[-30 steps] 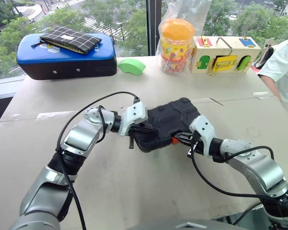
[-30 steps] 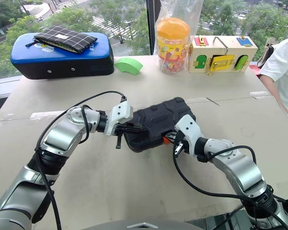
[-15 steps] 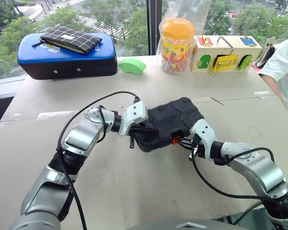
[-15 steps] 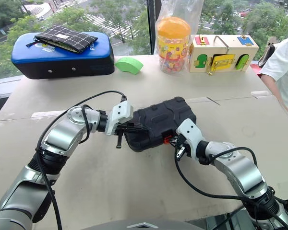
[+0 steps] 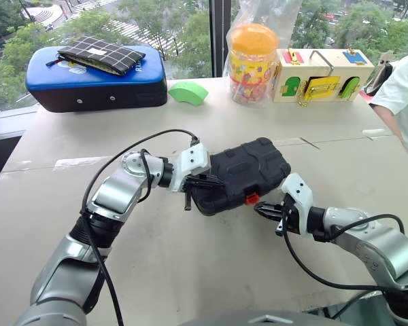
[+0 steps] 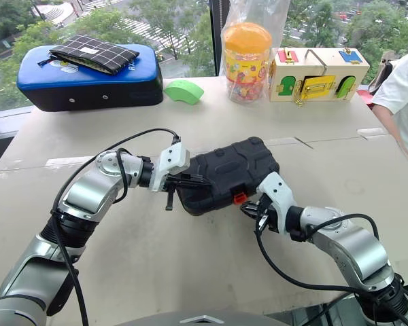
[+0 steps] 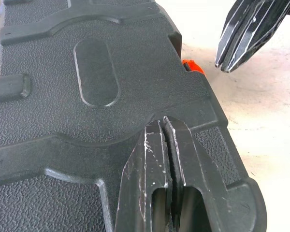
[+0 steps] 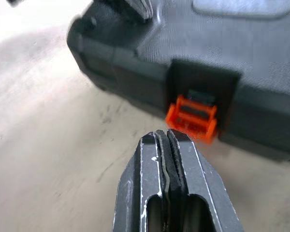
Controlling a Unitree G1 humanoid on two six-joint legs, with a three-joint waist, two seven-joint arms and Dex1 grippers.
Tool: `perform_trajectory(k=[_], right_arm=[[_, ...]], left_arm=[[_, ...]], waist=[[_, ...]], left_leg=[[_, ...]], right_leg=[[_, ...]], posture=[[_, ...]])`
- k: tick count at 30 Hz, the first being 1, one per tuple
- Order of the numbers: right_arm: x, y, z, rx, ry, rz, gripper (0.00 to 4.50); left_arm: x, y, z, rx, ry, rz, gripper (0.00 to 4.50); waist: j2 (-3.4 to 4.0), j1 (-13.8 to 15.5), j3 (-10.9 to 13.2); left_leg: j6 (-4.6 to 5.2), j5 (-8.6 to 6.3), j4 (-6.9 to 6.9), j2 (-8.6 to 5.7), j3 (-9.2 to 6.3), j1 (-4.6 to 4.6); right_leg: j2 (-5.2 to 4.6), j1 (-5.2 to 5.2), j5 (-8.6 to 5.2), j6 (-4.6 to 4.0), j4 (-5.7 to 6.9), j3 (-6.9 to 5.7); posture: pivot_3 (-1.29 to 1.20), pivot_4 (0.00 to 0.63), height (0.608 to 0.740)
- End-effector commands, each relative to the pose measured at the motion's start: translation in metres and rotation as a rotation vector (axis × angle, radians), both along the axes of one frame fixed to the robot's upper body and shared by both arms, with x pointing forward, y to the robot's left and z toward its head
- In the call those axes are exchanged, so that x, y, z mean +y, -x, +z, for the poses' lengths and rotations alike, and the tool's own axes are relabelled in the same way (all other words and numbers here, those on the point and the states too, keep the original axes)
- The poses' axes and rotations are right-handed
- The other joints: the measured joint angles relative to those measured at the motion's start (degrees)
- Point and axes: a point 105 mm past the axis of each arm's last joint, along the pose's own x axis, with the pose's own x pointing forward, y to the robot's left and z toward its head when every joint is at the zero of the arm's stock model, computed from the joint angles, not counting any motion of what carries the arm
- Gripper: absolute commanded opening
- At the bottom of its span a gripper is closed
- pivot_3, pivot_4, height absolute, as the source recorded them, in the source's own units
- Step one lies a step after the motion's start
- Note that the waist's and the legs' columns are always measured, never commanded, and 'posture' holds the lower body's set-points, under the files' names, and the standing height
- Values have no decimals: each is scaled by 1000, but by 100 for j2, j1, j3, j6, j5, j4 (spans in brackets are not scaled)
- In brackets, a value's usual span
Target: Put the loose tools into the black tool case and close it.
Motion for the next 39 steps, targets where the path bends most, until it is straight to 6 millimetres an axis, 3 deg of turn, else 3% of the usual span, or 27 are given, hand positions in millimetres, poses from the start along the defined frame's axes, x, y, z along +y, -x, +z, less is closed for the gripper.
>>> perform_trajectory(k=[1,6,16,22,39], right_arm=[[4,-15,-5,-33,11,-78,0],[8,-31,-13,-63,-8,-165,0],[21,-26,10,-32,-296,-198,0],[21,-26,13,-38,-317,-209,0],[25,-22,38,-76,-428,-203,0]], left_arm=[[7,6,-34,112,-99,37,55],[9,10,-34,115,-117,17,55],[14,16,-38,125,-144,-97,55],[12,20,-38,132,-119,-207,55],[11,13,-52,138,-162,-233,55]], waist=[[-1,-4,-1],[4,0,4],[20,-33,19],[32,-65,29],[32,-53,29]], left_leg=[[0,0,-1,0,0,0],[1,-1,-4,-4,-1,-5],[2,0,-10,-2,-3,-3],[10,5,-11,-1,-2,-9],[10,5,-7,0,-2,-9]], right_leg=[[0,0,0,0,0,0],[-4,-4,0,0,-6,-3],[3,-7,1,0,-6,-5],[5,-16,1,-1,-6,-4],[4,-15,1,1,-3,-4]], posture=[[0,150,740],[0,150,740],[0,150,740],[0,150,740],[0,150,740]])
